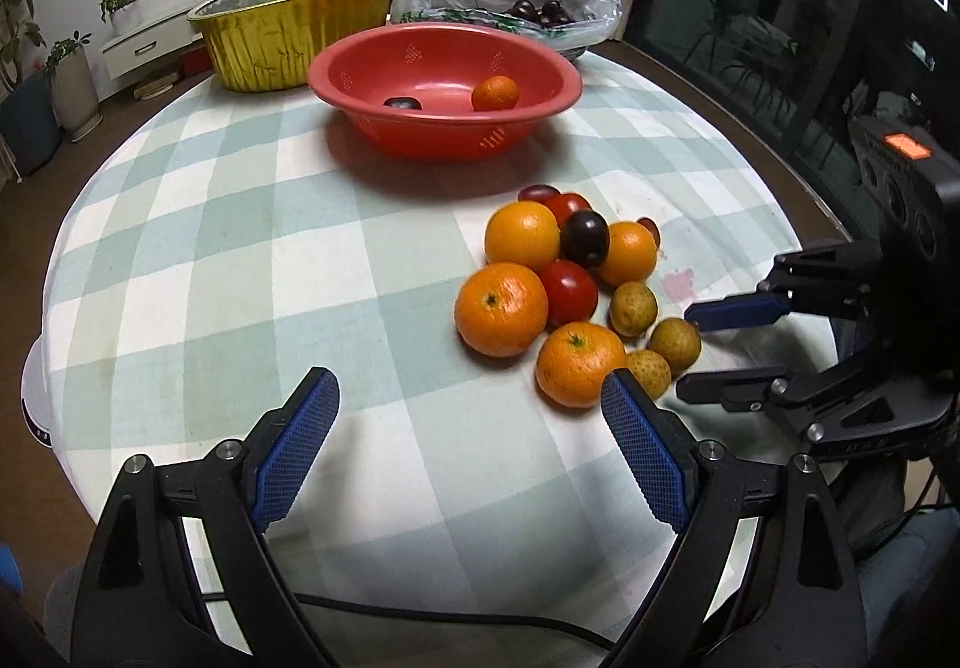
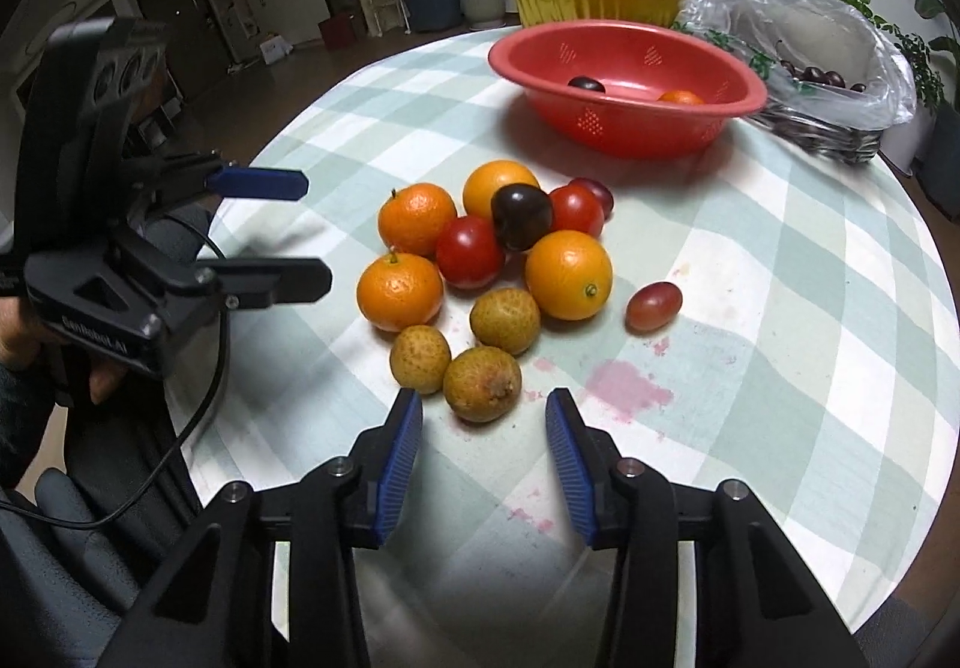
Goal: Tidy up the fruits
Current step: 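Grasp a large orange with the left tool while the right tool grasps a brown fruit, then lower the orange and brown fruit into the red bowl and release both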
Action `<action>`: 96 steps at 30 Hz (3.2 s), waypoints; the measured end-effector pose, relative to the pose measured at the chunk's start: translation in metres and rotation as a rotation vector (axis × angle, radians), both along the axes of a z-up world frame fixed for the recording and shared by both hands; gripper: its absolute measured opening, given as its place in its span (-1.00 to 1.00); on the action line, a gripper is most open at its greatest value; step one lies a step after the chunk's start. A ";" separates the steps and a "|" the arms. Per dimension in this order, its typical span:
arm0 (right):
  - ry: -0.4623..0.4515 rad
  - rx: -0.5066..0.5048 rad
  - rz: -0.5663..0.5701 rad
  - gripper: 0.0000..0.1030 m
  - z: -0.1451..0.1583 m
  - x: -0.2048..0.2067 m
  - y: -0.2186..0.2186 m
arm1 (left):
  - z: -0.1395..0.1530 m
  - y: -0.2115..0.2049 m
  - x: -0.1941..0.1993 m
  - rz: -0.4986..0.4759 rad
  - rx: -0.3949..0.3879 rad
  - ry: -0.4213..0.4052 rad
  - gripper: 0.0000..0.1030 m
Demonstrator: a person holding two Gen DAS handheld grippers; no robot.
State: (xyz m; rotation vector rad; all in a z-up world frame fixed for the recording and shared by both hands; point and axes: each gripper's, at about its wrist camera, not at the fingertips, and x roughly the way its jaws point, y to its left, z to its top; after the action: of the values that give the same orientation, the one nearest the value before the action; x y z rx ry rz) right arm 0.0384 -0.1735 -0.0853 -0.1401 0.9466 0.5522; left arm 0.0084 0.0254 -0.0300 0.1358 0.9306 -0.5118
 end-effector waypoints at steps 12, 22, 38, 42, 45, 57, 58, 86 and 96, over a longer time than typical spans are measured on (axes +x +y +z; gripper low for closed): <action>-0.011 -0.033 0.045 -0.36 -0.002 0.007 0.006 | 0.006 0.002 0.040 -0.066 0.020 0.039 0.73; -0.009 -0.001 0.039 -0.42 0.002 0.003 0.001 | 0.004 -0.009 0.061 -0.190 0.065 0.093 0.67; -0.001 0.040 0.004 -0.42 0.001 0.002 -0.008 | -0.002 -0.026 0.068 -0.231 0.045 0.202 -0.02; 0.000 0.043 0.003 -0.42 0.001 0.003 -0.009 | -0.003 -0.027 0.071 -0.231 0.040 0.220 -0.06; 0.000 0.044 0.003 -0.42 0.002 0.003 -0.009 | -0.003 -0.029 0.071 -0.228 0.040 0.232 -0.09; -0.005 0.052 -0.001 -0.42 0.003 0.003 -0.010 | -0.007 -0.031 0.072 -0.202 0.036 0.260 -0.10; -0.004 0.051 -0.001 -0.42 0.003 0.003 -0.010 | -0.007 -0.030 0.073 -0.199 0.032 0.262 -0.10; -0.031 0.088 -0.053 -0.42 0.019 0.008 -0.021 | 0.023 0.000 0.070 -0.115 -0.096 0.171 -0.31; -0.112 0.109 -0.150 -0.42 0.058 0.035 -0.046 | 0.066 0.022 0.118 0.006 -0.151 0.046 -0.31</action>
State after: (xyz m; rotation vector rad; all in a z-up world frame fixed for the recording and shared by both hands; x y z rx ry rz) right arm 0.0737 -0.2193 -0.0270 -0.0014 0.8090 0.4511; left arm 0.1266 0.0475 0.0357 -0.0153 0.9336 -0.5793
